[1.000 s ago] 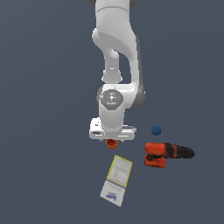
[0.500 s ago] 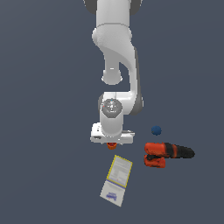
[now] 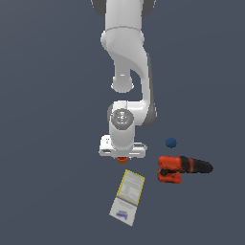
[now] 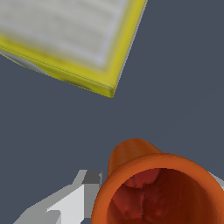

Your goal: Pick up a designated object from a clutter of objects.

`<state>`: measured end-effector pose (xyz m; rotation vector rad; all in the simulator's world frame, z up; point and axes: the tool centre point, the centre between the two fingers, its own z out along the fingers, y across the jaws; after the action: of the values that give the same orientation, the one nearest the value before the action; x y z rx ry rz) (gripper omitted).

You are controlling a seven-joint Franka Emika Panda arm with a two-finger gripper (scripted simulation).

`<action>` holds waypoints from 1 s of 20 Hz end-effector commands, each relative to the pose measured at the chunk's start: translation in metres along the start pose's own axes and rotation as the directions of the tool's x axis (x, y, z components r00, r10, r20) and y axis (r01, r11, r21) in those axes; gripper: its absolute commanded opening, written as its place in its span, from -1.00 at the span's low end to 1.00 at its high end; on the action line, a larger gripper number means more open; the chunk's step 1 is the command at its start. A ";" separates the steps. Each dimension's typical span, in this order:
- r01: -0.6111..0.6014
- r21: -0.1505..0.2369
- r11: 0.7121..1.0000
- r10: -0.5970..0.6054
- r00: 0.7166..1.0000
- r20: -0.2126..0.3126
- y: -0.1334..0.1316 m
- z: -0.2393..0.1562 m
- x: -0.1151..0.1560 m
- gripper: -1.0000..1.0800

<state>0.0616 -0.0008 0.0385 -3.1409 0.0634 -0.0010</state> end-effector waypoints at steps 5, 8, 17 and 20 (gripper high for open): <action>0.000 0.000 1.000 0.000 1.000 0.000 0.000 -0.001 0.000 -1.00; 0.000 0.000 1.000 0.000 1.000 0.000 0.003 -0.008 0.001 -1.00; 0.000 0.000 1.000 0.000 1.000 0.000 0.021 -0.061 0.010 -1.00; 0.000 0.000 1.000 0.000 1.000 0.000 0.031 -0.089 0.015 -1.00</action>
<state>0.0731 -0.0269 0.1126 -3.1409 0.0630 0.0012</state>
